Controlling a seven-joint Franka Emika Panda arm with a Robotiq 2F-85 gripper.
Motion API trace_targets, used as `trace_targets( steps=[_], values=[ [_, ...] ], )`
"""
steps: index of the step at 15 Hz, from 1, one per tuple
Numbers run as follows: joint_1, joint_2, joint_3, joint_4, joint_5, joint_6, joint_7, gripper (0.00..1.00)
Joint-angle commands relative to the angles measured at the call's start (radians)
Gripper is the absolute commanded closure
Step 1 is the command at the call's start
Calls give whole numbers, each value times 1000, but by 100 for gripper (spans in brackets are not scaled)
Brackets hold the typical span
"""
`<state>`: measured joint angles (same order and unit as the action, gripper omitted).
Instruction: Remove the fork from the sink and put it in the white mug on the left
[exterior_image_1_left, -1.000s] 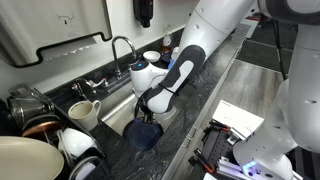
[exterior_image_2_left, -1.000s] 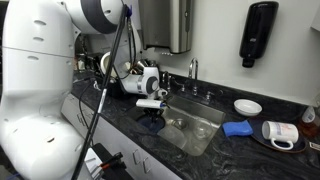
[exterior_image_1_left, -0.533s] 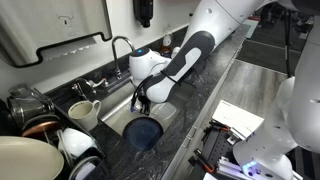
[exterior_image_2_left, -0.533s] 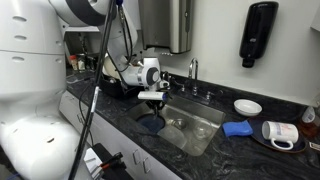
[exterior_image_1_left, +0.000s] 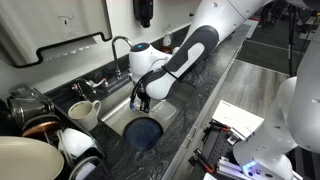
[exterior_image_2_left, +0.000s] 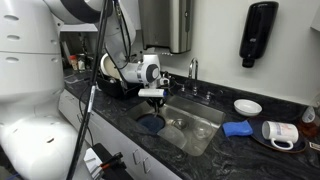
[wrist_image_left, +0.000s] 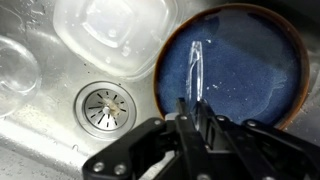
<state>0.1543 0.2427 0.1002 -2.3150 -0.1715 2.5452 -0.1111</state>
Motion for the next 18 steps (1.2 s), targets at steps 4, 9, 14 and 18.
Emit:
trace_targets(
  steps=[4, 9, 14, 18],
  values=[
    [-2, 7, -2, 22, -54, -6, -17, 96],
    [11, 0, -27, 54, -255, 35, -47, 96],
    [18, 5, -20, 108, -425, 119, -107, 96],
    [13, 13, -33, 114, -568, 299, -116, 96]
  ],
)
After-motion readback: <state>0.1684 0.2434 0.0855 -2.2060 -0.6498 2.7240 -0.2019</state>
